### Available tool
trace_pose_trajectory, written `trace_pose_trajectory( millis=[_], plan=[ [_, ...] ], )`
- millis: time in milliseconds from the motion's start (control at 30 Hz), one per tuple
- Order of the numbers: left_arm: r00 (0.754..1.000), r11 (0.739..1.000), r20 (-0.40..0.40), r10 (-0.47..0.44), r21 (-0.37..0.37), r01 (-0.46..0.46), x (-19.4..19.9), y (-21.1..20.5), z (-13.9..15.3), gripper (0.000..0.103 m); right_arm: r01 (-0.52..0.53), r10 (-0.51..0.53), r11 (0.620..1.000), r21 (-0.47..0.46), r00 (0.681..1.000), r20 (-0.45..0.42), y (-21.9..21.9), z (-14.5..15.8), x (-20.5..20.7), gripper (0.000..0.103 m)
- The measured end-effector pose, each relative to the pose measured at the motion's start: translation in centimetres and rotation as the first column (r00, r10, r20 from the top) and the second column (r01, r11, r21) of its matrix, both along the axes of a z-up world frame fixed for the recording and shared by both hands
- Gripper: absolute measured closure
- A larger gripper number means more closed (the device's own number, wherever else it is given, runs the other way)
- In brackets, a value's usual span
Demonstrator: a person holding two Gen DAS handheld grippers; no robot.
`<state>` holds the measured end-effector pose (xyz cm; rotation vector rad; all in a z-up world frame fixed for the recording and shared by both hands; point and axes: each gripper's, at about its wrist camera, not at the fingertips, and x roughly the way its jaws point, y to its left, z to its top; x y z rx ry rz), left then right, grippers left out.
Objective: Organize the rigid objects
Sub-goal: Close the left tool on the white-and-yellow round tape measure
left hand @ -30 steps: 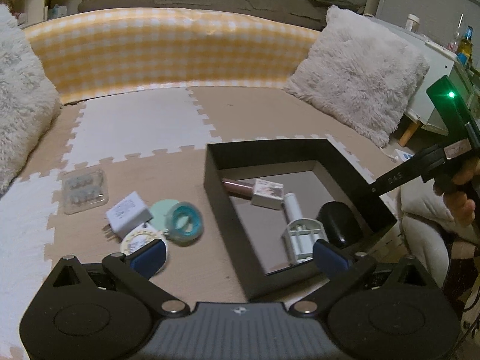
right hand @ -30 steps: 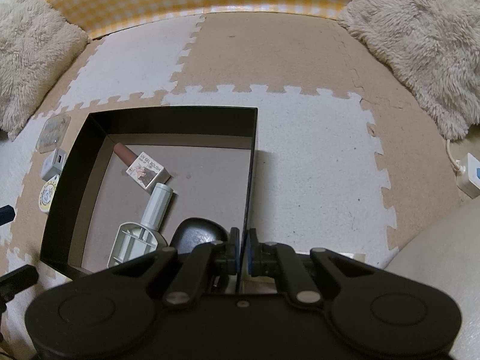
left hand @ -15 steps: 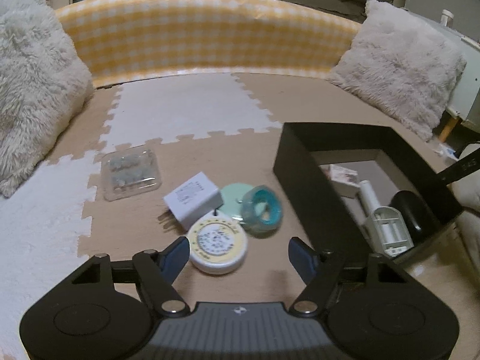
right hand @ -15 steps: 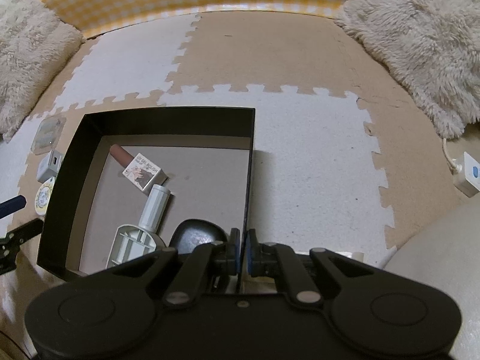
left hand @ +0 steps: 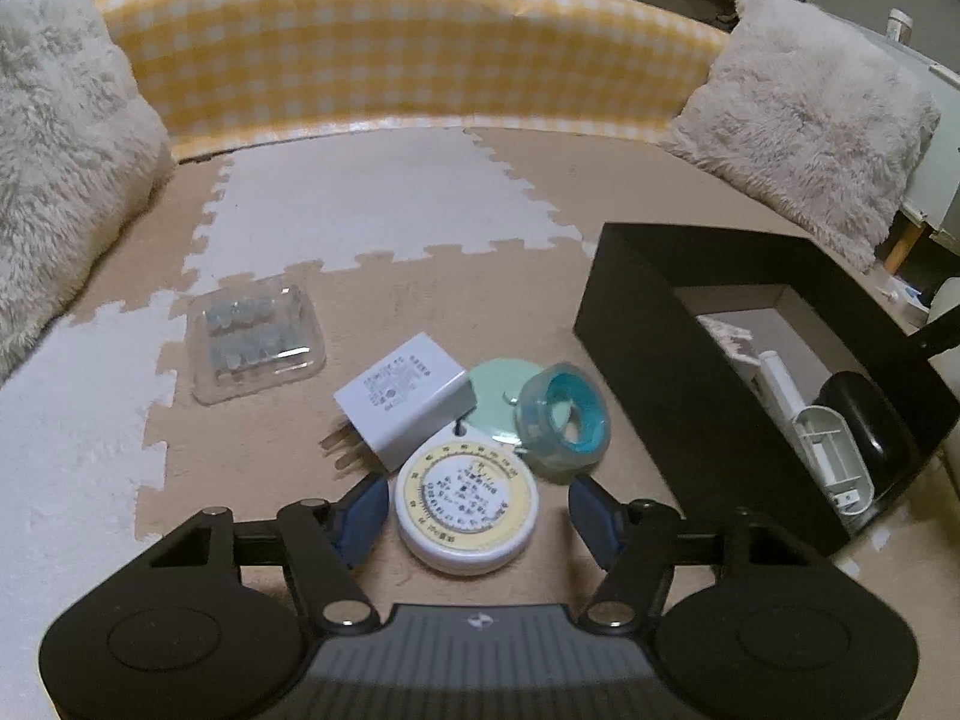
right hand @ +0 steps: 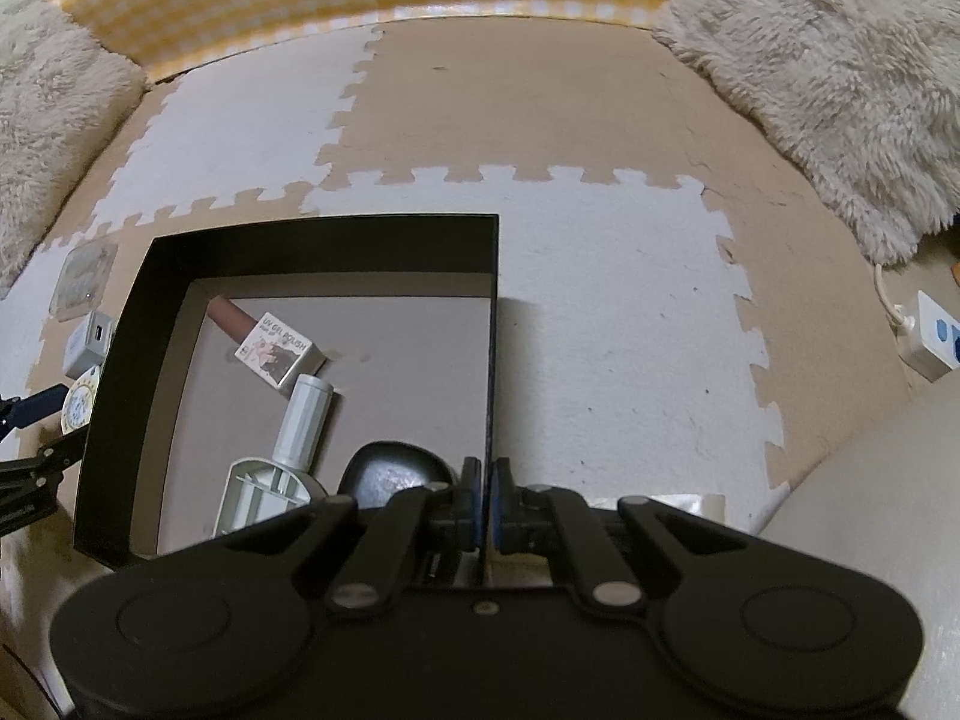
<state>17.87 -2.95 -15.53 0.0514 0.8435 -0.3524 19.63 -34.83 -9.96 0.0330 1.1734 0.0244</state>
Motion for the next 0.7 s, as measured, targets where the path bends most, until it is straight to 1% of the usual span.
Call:
trace_pose_trajectory(
  millis=[167, 233, 267, 333, 567, 700],
  plan=[
    [1.0, 1.0, 0.006, -0.001, -0.015, 0.001, 0.3, 0.1, 0.1, 0.043, 0.006, -0.006, 1.0, -0.004, 1.0, -0.001, 0.1, 0.0, 0.0, 0.1],
    [1.0, 1.0, 0.01, -0.004, 0.003, 0.004, 0.3, -0.1, 0.2, 0.049, 0.007, -0.007, 1.0, -0.006, 1.0, -0.001, 0.1, 0.0, 0.0, 0.1],
    [1.0, 1.0, 0.011, -0.007, 0.009, 0.007, 0.4, -0.1, 0.2, 0.05, 0.006, -0.006, 1.0, -0.008, 1.0, -0.001, 0.1, 0.0, 0.0, 0.1],
    [1.0, 1.0, 0.002, -0.008, 0.008, 0.008, 0.4, 0.0, 0.3, 0.05, 0.005, -0.005, 1.0, -0.01, 1.0, 0.0, 0.2, 0.0, 0.0, 0.1],
    [1.0, 0.999, -0.009, -0.015, 0.048, 0.015, -0.3, -0.6, 0.5, 0.05, 0.0, 0.0, 1.0, -0.015, 1.0, 0.006, 0.1, 0.0, -0.1, 0.1],
    [1.0, 1.0, -0.021, -0.008, 0.017, 0.008, -1.0, -1.0, 0.9, 0.05, -0.001, 0.001, 1.0, -0.016, 1.0, 0.014, 0.2, -0.1, -0.1, 0.1]
  ],
)
